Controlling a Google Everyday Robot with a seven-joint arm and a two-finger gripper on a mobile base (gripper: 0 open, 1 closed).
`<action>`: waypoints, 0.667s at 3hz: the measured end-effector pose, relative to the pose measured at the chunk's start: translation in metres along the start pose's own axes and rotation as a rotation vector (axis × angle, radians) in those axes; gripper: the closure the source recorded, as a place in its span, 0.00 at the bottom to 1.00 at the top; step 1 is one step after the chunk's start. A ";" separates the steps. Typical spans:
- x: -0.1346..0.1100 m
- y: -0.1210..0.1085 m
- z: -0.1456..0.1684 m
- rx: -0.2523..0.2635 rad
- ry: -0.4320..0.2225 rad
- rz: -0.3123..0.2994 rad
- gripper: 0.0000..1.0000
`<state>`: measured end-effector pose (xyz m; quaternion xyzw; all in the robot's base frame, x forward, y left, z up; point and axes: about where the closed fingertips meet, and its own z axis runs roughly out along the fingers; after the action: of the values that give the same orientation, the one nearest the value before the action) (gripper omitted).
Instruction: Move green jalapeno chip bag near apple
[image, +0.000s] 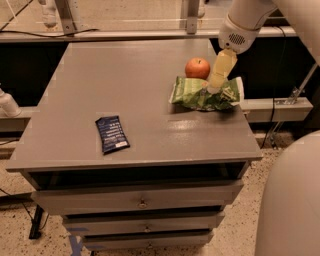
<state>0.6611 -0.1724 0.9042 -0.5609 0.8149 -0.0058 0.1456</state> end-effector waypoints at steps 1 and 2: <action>-0.005 -0.002 -0.033 0.035 -0.178 0.090 0.00; -0.018 -0.008 -0.058 0.032 -0.434 0.130 0.00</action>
Offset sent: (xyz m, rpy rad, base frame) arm -0.0130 0.0179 0.1185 0.8165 -0.2553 0.0080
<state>0.6601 -0.1681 0.9654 -0.4929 0.7988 0.1113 0.3264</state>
